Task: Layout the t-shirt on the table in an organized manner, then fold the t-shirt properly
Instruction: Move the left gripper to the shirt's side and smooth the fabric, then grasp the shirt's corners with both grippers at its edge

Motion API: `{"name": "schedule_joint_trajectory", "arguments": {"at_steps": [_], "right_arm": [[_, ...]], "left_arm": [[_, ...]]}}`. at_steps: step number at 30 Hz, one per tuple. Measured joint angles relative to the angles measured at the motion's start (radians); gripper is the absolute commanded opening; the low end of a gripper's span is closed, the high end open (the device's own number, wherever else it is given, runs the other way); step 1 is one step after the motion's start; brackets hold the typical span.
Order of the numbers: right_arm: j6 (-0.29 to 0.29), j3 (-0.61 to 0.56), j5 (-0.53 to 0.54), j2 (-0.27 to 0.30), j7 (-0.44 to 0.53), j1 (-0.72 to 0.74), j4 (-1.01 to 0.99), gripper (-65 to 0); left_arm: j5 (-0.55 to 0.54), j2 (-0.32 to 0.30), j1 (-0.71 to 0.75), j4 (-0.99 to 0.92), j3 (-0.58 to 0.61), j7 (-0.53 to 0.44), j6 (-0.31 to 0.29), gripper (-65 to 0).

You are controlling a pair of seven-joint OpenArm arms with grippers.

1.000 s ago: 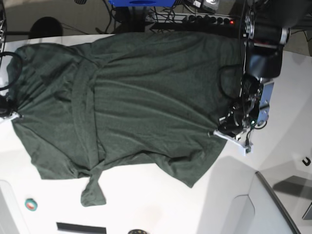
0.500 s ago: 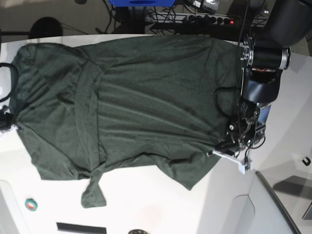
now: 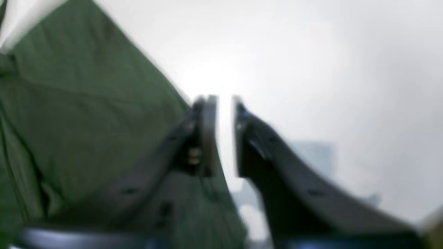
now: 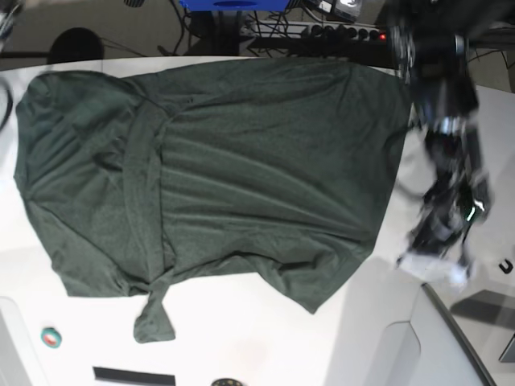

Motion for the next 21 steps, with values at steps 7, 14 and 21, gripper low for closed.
{"name": "schedule_joint_trajectory", "arguments": {"at_steps": [7,14,21], "right_arm": [[0.019,0.236,0.024,-0.184,-0.12,-0.201,0.388,-25.2],[0.217,0.357,0.007,-0.331,-0.146,-0.27,0.396,-25.4],[0.327,0.407,0.007,-0.37,-0.154,-0.271,0.351,-25.4]], "left_arm": [[0.0,0.006,0.39,0.28,-0.044,0.036,-0.042,-54.0],[-0.152,0.064,0.566,0.303,-0.271,0.034,-0.293,-14.5],[-0.307,0.055,0.639,0.202,-0.379,0.035,-0.289,-5.1]]}}
